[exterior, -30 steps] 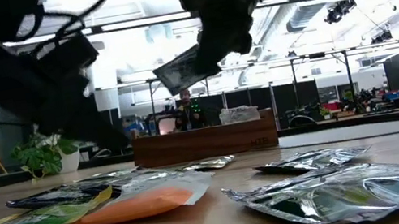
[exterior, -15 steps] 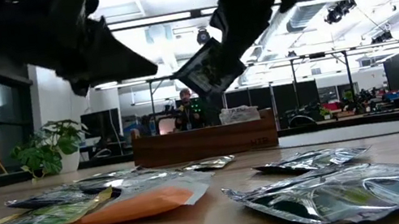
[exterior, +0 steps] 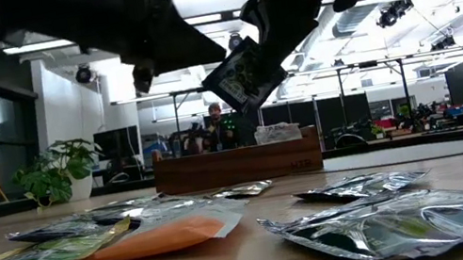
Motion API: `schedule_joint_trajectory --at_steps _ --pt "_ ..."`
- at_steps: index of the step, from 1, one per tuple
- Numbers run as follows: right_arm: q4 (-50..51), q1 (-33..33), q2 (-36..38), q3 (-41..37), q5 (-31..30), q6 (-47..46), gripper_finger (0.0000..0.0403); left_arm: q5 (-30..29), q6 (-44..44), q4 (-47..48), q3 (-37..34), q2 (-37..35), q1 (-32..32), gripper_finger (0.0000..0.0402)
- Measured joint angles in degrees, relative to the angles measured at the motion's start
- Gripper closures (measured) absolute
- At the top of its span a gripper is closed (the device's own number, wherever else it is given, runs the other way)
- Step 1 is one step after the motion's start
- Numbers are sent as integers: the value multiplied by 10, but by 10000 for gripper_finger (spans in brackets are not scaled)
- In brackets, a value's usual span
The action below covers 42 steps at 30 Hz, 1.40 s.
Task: Pick & Place Tea
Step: Put the violet tea bag into the left section of the wooden organizer
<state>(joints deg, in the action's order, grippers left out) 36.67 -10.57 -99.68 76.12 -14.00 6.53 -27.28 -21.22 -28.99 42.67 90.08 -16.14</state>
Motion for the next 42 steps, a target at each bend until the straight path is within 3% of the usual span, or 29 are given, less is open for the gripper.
schedule_joint_trajectory --at_steps 6,16,22,30,35,42 --pt "-1 0 0 0 0 3 402 15 0 52 34 0 9 389" --pt "-8 0 0 0 7 13 402 51 35 56 39 0 9 385" --pt "-10 0 -1 0 9 15 402 51 60 56 39 0 8 314" --pt "-11 0 -1 0 19 20 403 -24 75 56 39 0 8 201" --pt "-20 0 -1 0 26 27 403 -32 75 56 39 0 12 178" --pt "-40 0 -1 0 26 41 403 42 40 56 39 0 32 177"
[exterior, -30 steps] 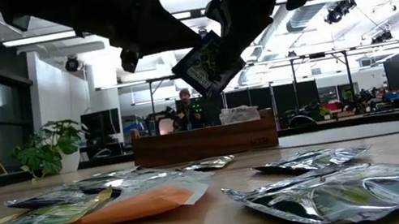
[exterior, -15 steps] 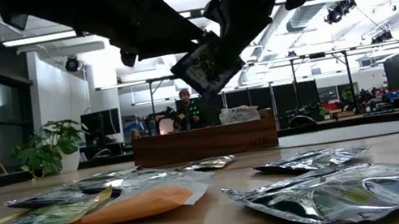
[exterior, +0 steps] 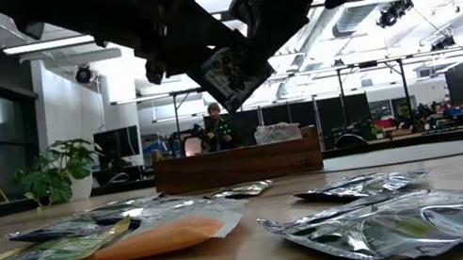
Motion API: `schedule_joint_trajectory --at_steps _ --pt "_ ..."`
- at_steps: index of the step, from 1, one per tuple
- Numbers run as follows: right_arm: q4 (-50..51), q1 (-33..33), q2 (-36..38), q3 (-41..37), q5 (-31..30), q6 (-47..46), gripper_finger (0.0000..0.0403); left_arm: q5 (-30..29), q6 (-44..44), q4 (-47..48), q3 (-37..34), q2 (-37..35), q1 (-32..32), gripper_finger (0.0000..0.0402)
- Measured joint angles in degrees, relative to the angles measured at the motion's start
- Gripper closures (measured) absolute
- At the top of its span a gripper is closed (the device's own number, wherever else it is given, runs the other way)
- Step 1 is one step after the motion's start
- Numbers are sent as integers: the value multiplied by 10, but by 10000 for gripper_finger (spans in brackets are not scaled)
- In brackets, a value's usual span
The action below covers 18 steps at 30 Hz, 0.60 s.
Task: Pick & Place Tea
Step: Put the violet tea bag into the left section of the wooden organizer
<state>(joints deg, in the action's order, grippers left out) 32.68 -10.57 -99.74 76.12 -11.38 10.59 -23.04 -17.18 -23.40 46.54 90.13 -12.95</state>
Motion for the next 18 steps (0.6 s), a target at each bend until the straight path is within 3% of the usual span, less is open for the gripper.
schedule_joint_trajectory --at_steps 8,18 --pt "-9 0 0 0 4 11 403 10 -12 0 0 0 2 186" --pt "-11 1 0 0 3 13 403 21 -28 -1 0 0 2 288"
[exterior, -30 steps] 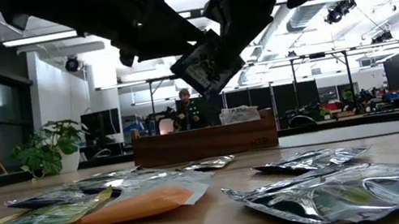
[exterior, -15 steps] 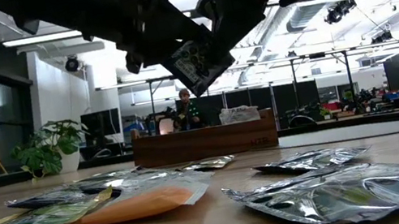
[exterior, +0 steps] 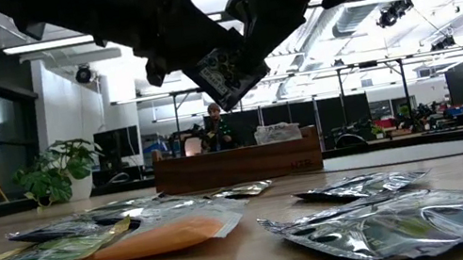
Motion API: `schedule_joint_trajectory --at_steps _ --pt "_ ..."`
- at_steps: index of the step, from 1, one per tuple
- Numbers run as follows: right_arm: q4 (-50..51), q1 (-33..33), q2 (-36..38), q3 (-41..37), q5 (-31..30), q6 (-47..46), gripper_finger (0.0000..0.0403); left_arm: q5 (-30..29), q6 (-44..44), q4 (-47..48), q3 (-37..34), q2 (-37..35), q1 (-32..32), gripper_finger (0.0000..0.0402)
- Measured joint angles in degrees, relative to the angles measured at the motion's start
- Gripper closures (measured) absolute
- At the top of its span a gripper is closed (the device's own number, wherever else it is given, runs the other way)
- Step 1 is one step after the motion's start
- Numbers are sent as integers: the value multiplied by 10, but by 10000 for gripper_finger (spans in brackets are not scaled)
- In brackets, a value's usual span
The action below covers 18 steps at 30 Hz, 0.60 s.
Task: Pick & Place Tea
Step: Put the violet tea bag into the left section of the wooden organizer
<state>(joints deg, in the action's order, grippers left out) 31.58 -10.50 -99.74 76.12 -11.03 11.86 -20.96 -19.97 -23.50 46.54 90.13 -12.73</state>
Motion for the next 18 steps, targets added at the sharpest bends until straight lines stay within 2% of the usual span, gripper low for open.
schedule_joint_trajectory --at_steps 9,18 --pt "-6 0 0 0 0 0 403 25 1 -4 0 0 0 395" --pt "-9 0 0 -1 -13 -7 402 12 2 -4 0 0 0 400"
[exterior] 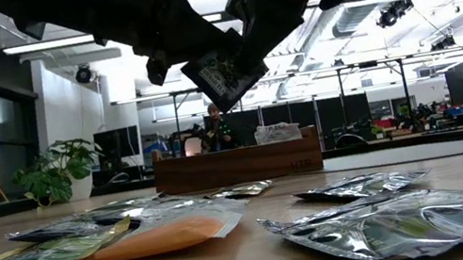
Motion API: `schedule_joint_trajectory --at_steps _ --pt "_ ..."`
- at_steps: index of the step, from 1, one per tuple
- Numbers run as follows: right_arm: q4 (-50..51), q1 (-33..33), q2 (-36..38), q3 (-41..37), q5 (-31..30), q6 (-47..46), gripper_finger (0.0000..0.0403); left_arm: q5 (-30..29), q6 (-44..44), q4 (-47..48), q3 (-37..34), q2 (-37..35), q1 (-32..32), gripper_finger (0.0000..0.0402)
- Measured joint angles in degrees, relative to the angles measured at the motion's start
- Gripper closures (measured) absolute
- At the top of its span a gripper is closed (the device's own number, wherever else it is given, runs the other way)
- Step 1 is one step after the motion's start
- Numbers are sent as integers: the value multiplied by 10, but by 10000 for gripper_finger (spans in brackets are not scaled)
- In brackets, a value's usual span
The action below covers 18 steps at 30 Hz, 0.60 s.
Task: Pick & Place Tea
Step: Put the violet tea bag into the left section of the wooden organizer
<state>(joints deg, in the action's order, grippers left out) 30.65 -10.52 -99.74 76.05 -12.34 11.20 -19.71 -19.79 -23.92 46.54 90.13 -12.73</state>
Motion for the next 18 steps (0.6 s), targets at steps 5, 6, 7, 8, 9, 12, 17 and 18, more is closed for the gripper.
schedule_joint_trajectory --at_steps 5,6,7,8,9,12,17,18 --pt "0 0 0 0 -7 -4 392 -1 0 0 0 0 0 401" --pt "-1 0 0 0 -9 -6 386 -1 0 0 0 0 0 401" --pt "-2 0 0 0 -12 -9 378 -1 1 0 0 0 0 401" --pt "-5 0 0 0 -14 -12 368 -1 3 1 0 0 0 401" --pt "-5 0 0 0 -18 -18 357 -2 6 1 0 0 0 401" --pt "-3 0 0 0 -33 -22 320 -5 14 1 0 0 0 401" --pt "32 0 10 0 -88 -22 259 -40 17 10 -2 0 0 401" --pt "47 0 15 0 -102 -23 249 -52 17 12 -5 0 0 401"
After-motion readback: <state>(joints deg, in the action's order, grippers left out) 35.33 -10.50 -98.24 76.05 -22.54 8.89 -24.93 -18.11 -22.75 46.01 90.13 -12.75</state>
